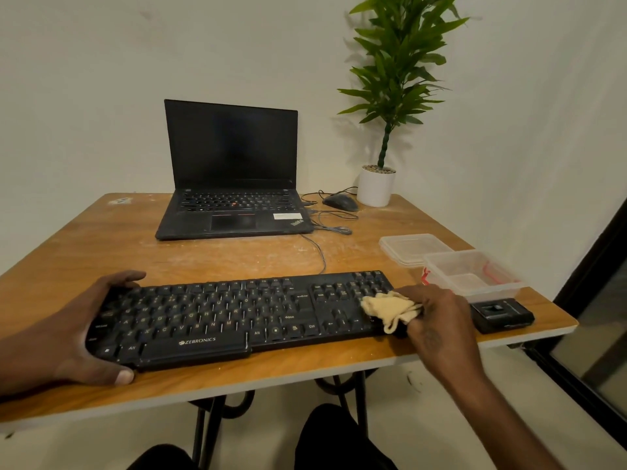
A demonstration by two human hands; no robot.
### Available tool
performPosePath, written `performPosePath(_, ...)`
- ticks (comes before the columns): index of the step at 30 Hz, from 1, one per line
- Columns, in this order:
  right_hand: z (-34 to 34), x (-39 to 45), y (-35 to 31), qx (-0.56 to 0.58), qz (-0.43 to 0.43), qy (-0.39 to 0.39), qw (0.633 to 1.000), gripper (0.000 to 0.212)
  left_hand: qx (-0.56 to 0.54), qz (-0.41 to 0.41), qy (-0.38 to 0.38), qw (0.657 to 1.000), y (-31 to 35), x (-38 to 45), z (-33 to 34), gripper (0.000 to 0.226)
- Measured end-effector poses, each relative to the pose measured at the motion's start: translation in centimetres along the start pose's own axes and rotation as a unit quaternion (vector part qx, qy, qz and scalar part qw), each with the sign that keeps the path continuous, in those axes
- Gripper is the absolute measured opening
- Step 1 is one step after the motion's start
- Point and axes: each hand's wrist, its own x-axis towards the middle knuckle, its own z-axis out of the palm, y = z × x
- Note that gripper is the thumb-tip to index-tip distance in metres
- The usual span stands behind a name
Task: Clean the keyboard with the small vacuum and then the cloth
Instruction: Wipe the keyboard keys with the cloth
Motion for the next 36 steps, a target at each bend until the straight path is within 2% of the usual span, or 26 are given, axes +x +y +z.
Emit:
performPosePath(2, 0.6, -0.5, -1.1, 0.068, 0.002, -0.032, 0.997, 0.047, -0.013, -0.007, 0.001, 1.0, 0.4, 0.3, 0.1, 0.137)
performPosePath(6, 1.6, -1.1, -1.7, 0.102, -0.052, -0.059, 0.992, 0.051, -0.047, -0.007, 0.024, 0.999, 0.7, 0.3, 0.0, 0.139)
performPosePath(10, 0.5, -0.1, 0.3, 0.068, 0.003, -0.045, 0.997, 0.046, -0.086, -0.008, 0.026, 0.996, 1.2, 0.0, -0.4, 0.14)
performPosePath(13, -0.7, 0.1, 1.8, 0.048, 0.055, -0.027, 0.997, 0.051, -0.086, 0.0, 0.024, 0.996, 1.2, 0.1, -0.2, 0.14)
performPosePath(16, -0.8, -0.6, 1.4, 0.026, 0.033, -0.01, 0.999, 0.054, -0.088, 0.007, 0.016, 0.996, 1.1, 0.2, -0.3, 0.141)
performPosePath(19, 0.2, -1.3, -0.2, 0.049, 0.002, 0.014, 0.999, 0.051, -0.083, 0.028, 0.016, 0.996, 1.3, 0.3, -0.4, 0.138)
performPosePath(25, 2.4, -2.7, -2.2, 0.085, -0.058, -0.003, 0.995, 0.061, -0.04, 0.056, 0.022, 0.997, 2.5, 0.2, 0.0, 0.118)
performPosePath(28, 1.4, -1.9, -1.6, 0.091, -0.045, -0.015, 0.995, 0.068, -0.032, 0.054, 0.017, 0.998, 2.3, 0.2, -0.1, 0.122)
performPosePath(32, -0.4, -1.1, -0.1, 0.059, 0.016, -0.003, 0.998, 0.063, -0.045, 0.043, 0.022, 0.998, 2.1, 0.2, -0.1, 0.129)
performPosePath(36, -0.1, -1.7, -0.5, 0.04, 0.002, 0.014, 0.999, 0.061, -0.084, 0.024, 0.015, 0.996, 1.3, 0.2, -0.5, 0.137)
